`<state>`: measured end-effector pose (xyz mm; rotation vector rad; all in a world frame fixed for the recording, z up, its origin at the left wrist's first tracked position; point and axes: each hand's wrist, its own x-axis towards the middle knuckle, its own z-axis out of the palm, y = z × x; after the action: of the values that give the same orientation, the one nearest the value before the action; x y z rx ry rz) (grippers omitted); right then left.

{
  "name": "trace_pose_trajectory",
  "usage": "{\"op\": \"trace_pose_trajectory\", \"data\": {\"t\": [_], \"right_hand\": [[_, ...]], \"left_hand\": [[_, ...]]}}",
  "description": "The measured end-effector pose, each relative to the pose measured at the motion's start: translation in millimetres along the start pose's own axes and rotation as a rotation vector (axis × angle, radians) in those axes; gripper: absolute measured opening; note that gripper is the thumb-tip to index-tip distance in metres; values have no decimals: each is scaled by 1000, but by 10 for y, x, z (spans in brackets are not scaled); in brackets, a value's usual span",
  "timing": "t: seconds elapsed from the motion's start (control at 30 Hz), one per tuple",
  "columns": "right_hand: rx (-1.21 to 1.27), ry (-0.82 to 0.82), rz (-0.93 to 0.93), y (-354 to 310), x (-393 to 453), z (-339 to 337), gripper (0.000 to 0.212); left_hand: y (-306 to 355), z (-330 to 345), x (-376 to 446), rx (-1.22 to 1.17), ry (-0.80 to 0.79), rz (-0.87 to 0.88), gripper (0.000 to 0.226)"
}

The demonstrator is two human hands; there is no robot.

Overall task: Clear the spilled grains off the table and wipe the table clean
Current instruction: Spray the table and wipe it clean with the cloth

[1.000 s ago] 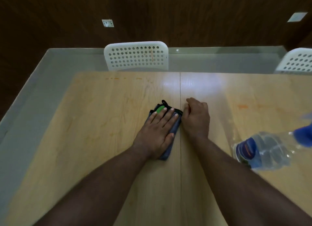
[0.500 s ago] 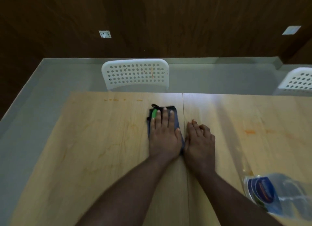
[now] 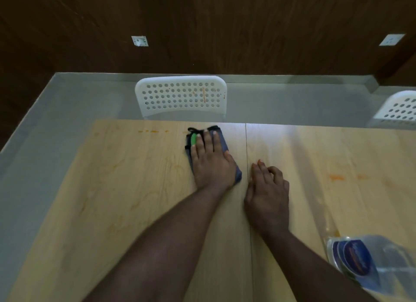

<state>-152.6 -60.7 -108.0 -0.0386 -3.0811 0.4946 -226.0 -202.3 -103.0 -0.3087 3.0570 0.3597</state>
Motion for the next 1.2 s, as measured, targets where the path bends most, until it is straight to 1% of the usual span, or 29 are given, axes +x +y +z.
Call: {"op": "trace_pose_trajectory", "data": {"t": [0.03,0.07,0.13,0.2,0.23,0.27,0.3,0.37,0.43,0.5,0.53,0.57,0.6,0.63,0.67,0.73,0.77,0.8,0.83,0.97,1.0,1.03,1.07,1.1,1.2], "right_hand": [[-13,-9,-4,1,-3,-5,58],[-24,-15,-9,1,-4,0,57],[-34,-15,-21,10,-7,6,54],[-27,-9,-32,16,-8,4,52],[-19,-6,-35,15,-7,6,52],[-13,-5,-36,20,3,8,52],[-13,-3,-36,37,0,18,53],[-7,-1,-35,43,-3,29,54],[1,1,-27,53,8,29,52],[2,-2,-30,43,9,12,51],[1,-3,-24,30,2,-10,51],[-3,-5,-23,22,-2,-24,51],[-7,-9,-25,9,-2,-35,50],[-6,-10,-33,-10,-29,-64,50],[-6,-8,-43,-19,-20,-73,49],[4,7,-43,-23,-27,-98,47],[8,9,-43,-30,-22,-112,46],[12,15,-50,-33,-53,-99,46],[21,20,-52,-38,-46,-117,46],[31,71,-37,-38,-74,-82,44],[24,81,-38,-37,-71,-74,42],[23,83,-46,-36,-76,-64,40],[37,82,-55,-33,-83,-73,39],[68,78,-61,-15,-83,-81,38],[210,60,-84,29,-224,-163,41]], "left_hand": [[-34,-5,-178,4,-21,63,72],[-108,-5,-331,26,-46,176,71],[-322,-50,-434,73,-109,456,69],[-521,-114,-189,125,-131,695,67],[-581,-124,-17,149,-124,751,67],[-590,-136,151,155,-116,742,66],[-562,-126,278,148,-108,670,67],[-451,-109,435,124,-76,417,69],[-309,-72,444,85,-42,208,69],[-232,-21,224,29,-13,25,68],[-197,-9,11,17,4,-42,70],[-176,9,-255,9,17,-69,71],[-179,19,-553,5,13,-36,72],[-215,16,-872,13,-7,60,71],[-286,21,-1100,22,-52,199,71],[-490,-22,-1211,26,-124,463,69],[-574,-38,-1112,38,-126,540,68],[-632,-17,-1023,60,-109,559,68],[-624,-19,-893,82,-86,517,67],[-430,79,-682,32,-4,37,69],[-379,97,-729,13,7,-31,70],[-354,113,-841,9,17,-63,70],[-353,119,-1007,11,18,-47,71],[-369,130,-1208,19,10,28,71],[-639,68,-1938,41,-73,457,69]]}}
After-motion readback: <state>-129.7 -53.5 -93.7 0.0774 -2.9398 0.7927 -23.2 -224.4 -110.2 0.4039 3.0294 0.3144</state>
